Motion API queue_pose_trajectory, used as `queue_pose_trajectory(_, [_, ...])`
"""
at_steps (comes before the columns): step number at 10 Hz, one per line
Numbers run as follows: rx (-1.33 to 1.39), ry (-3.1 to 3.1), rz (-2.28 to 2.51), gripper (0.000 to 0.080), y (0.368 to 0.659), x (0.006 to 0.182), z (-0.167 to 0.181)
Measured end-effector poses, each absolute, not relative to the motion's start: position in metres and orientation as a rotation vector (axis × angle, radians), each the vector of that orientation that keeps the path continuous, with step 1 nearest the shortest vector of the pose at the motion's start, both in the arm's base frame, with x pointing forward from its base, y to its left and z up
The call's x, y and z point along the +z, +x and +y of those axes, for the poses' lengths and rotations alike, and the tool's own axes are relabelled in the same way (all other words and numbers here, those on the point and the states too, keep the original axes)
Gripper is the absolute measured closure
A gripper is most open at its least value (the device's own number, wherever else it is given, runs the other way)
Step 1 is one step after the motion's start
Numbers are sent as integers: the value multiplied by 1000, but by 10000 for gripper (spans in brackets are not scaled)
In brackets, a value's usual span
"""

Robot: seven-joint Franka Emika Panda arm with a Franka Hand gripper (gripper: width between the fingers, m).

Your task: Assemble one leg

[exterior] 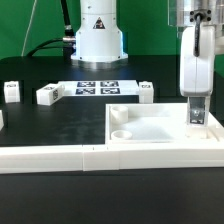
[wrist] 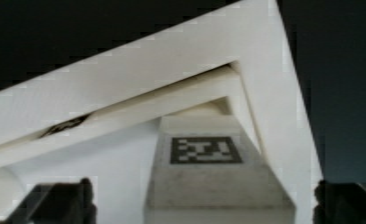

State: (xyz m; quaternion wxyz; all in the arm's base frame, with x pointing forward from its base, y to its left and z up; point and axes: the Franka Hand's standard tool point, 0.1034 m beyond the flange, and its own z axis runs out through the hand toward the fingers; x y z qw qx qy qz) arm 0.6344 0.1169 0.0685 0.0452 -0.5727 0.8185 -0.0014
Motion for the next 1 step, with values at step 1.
queue_pose_trajectory(1, [-4,-1749,2500,154,634,68,117])
